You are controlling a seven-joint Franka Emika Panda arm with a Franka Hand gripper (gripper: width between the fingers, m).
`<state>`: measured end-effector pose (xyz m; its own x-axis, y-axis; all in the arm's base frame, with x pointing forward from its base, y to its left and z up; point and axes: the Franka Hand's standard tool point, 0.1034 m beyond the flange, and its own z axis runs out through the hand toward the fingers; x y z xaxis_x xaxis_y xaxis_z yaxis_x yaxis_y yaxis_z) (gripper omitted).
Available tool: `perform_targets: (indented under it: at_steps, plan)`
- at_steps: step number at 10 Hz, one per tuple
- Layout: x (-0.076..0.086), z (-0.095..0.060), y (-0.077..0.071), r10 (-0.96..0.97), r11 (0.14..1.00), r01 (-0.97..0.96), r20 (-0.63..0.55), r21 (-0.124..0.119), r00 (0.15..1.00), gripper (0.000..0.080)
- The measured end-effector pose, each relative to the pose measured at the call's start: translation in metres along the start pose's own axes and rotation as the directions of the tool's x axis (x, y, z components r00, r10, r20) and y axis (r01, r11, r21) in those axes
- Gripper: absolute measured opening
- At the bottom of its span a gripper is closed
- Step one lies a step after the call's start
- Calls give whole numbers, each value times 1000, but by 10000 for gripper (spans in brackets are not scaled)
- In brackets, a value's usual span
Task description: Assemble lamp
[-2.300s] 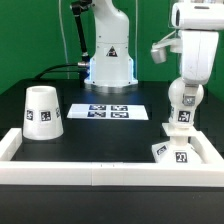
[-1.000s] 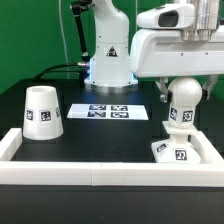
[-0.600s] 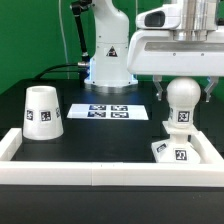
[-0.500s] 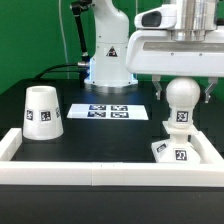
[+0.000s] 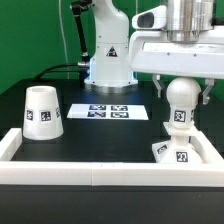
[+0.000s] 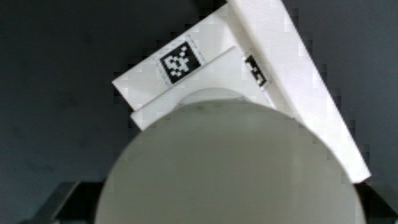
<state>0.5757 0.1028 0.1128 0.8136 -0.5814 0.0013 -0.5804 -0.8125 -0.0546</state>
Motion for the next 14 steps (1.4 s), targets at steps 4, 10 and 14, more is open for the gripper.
perform_targets:
  at_steps: [4, 10, 14]
  plan:
    - [-3, 0, -1, 508, 860, -510, 73, 14, 858, 579]
    - [-3, 1, -2, 697, 713, -701, 107, 3, 710, 580]
    - [-9, 1, -4, 492, 869, -495, 89, 11, 866, 699]
